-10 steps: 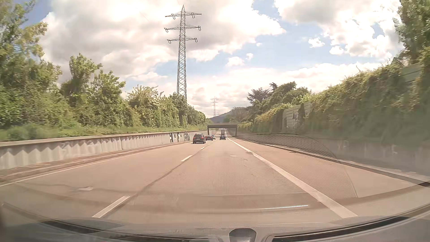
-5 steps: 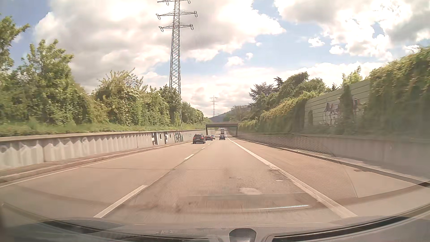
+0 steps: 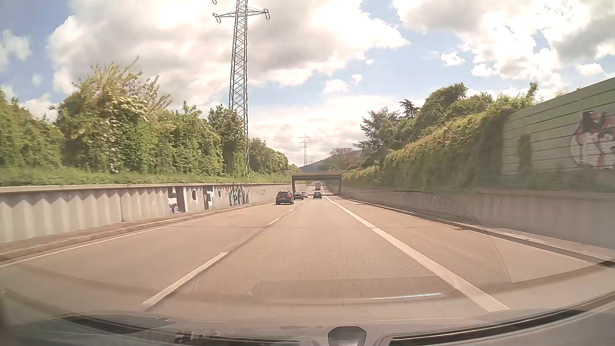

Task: Follow the waypoints while adhering to traffic rules and regulations

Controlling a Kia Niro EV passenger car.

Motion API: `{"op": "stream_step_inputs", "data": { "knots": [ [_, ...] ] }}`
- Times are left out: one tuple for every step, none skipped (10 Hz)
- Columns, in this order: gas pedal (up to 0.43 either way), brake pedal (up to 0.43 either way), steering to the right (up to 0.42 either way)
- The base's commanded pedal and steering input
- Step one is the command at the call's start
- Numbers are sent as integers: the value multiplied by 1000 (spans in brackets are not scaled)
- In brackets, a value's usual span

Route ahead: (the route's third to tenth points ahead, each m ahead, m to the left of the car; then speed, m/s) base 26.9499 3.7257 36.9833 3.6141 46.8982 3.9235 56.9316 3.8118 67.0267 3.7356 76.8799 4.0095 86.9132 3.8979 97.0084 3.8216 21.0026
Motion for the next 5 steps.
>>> {"op": "stream_step_inputs", "data": {
  "knots": [
    [0, 0, 0],
    [0, 0, 1],
    [0, 0, 1],
    [0, 0, 1],
    [0, 0, 1]
  ]
}}
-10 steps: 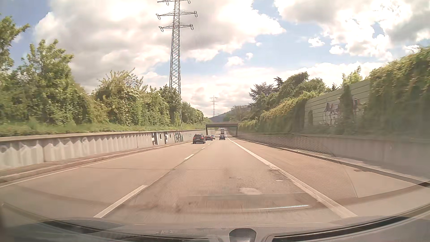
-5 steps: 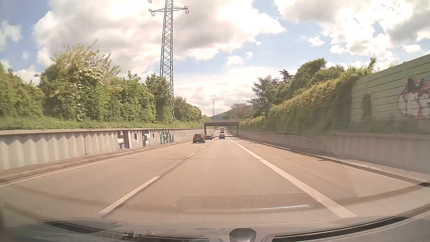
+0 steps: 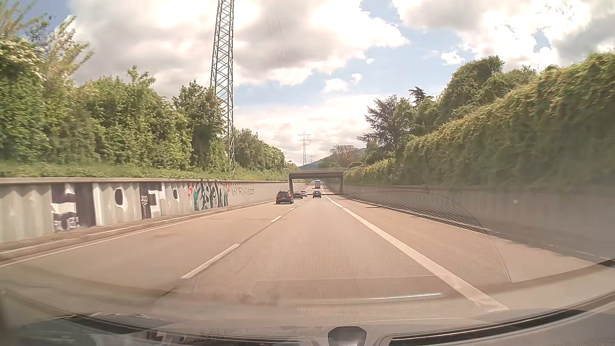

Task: Follow the waypoints while adhering to traffic rules and regulations

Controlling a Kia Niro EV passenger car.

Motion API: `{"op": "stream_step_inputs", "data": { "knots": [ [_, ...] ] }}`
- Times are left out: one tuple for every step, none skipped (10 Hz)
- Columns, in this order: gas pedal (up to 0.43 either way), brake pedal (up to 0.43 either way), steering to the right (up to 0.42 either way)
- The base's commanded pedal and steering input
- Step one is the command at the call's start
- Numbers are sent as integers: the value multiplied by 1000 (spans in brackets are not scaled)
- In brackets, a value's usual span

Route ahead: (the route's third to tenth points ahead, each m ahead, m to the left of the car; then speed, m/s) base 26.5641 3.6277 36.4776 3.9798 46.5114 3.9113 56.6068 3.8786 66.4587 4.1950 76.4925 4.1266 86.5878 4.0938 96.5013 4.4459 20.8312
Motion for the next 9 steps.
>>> {"op": "stream_step_inputs", "data": {
  "knots": [
    [0, 0, 1],
    [0, 0, 1],
    [0, 0, 1],
    [0, 0, 1],
    [0, 0, 1],
    [0, 0, 1],
    [0, 0, 1],
    [0, 0, 1],
    [0, 0, 1]
  ]
}}
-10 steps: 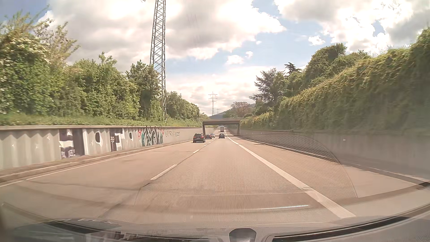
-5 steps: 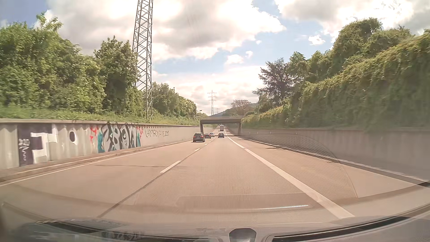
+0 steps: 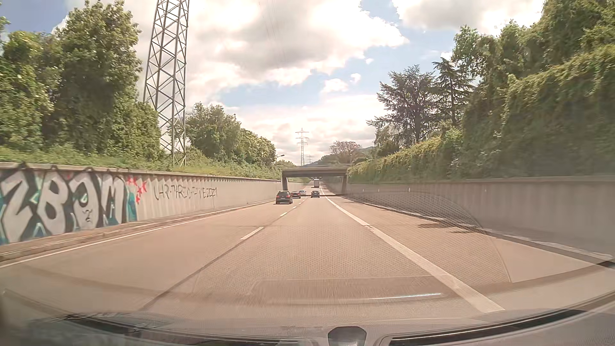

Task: Follow the waypoints while adhering to traffic rules and regulations

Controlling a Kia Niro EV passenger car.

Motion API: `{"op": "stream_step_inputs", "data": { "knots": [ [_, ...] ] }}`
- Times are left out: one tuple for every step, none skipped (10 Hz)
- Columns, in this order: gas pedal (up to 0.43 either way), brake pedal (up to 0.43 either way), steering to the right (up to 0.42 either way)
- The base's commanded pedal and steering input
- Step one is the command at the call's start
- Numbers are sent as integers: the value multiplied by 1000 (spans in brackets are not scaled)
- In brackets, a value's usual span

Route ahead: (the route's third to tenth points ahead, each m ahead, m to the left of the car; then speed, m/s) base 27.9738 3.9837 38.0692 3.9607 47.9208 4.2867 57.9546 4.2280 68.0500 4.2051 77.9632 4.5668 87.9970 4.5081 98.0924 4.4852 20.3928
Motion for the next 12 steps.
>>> {"op": "stream_step_inputs", "data": {
  "knots": [
    [0, 0, 2],
    [0, 0, 1],
    [8, 0, 1],
    [20, 0, 1],
    [39, 0, 1],
    [59, 0, 1],
    [59, 0, 1],
    [59, 0, 1],
    [67, 0, 1],
    [67, 0, 1],
    [67, 0, 0],
    [67, 0, 0]
  ]
}}
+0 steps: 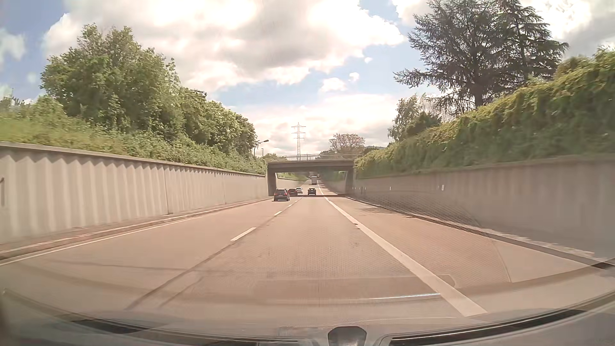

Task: Follow the waypoints while adhering to traffic rules and regulations

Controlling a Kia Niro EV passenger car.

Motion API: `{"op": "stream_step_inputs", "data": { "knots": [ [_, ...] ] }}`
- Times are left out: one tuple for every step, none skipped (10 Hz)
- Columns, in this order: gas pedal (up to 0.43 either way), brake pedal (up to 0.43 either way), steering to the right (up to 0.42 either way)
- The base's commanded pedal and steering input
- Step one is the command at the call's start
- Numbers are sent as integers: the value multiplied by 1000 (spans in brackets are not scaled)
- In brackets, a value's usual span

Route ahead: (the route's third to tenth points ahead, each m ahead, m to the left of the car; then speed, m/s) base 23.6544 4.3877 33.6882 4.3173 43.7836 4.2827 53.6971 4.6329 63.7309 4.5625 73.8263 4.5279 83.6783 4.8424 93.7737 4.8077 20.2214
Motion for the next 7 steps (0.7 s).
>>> {"op": "stream_step_inputs", "data": {
  "knots": [
    [67, 0, 0],
    [79, 0, -1],
    [87, 0, -1],
    [98, 0, -1],
    [98, 0, -1],
    [98, 0, -1],
    [98, 0, -1]
  ]
}}
